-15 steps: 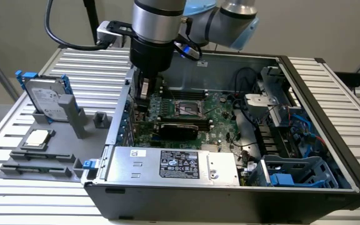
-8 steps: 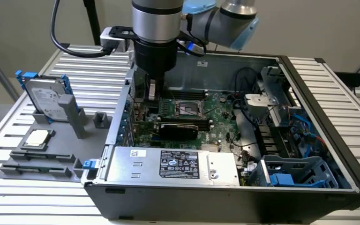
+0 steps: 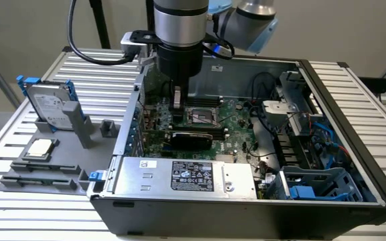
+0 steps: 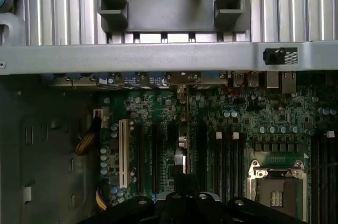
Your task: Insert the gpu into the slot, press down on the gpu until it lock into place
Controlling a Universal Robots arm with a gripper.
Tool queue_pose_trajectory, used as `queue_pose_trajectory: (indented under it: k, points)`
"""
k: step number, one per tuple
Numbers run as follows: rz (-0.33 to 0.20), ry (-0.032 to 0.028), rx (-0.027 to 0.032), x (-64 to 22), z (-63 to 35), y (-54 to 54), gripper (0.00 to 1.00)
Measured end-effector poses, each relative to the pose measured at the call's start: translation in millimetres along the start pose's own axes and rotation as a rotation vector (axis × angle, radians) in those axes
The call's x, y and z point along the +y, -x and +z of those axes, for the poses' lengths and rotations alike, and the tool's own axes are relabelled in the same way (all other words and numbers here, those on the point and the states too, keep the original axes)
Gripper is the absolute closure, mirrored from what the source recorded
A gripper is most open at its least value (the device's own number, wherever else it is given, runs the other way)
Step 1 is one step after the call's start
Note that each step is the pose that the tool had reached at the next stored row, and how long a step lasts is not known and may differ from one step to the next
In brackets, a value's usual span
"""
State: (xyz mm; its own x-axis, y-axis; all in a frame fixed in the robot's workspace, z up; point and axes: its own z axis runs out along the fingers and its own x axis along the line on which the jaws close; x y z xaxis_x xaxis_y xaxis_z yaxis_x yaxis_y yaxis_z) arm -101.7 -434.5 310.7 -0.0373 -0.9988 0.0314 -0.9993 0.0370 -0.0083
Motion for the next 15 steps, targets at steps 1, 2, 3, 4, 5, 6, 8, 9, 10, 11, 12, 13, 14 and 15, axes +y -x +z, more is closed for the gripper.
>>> queue_pose_trajectory:
  k: [1, 2, 3, 4, 5, 6, 8, 9, 10, 11, 12, 13, 14, 15]
  points:
    - [0.000, 0.0000, -0.0008, -4.2, -0.5, -0.2, 0.89]
    - [-0.001, -0.0001, -0.0017, -8.4, -0.9, -0.3, 0.89]
    - [-0.001, -0.0001, -0.0024, -12.8, -1.3, -0.5, 0.89]
    - [-0.001, -0.0001, -0.0032, -17.0, -1.5, -0.7, 0.89]
    - [-0.002, 0.0000, -0.0039, -21.2, -1.8, -0.9, 0.89]
    - [-0.002, 0.0000, -0.0050, -25.2, -2.0, -1.1, 0.89]
    - [-0.002, 0.0002, -0.0057, -27.4, -2.0, -1.5, 0.89]
    - [-0.002, 0.0008, -0.0057, -27.3, -2.0, -1.5, 0.89]
    - [-0.002, 0.0007, -0.0057, -27.3, -2.0, -1.5, 0.89]
    - [-0.002, 0.0008, -0.0057, -27.3, -2.0, -1.5, 0.89]
    - [-0.002, 0.0008, -0.0057, -27.4, -2.0, -1.5, 0.89]
    - [-0.002, 0.0008, -0.0056, -27.3, -2.0, -1.6, 0.89]
    - [-0.002, 0.0008, -0.0056, -27.4, -2.0, -1.6, 0.89]
    - [-0.002, 0.0008, -0.0056, -27.4, -2.0, -1.6, 0.89]
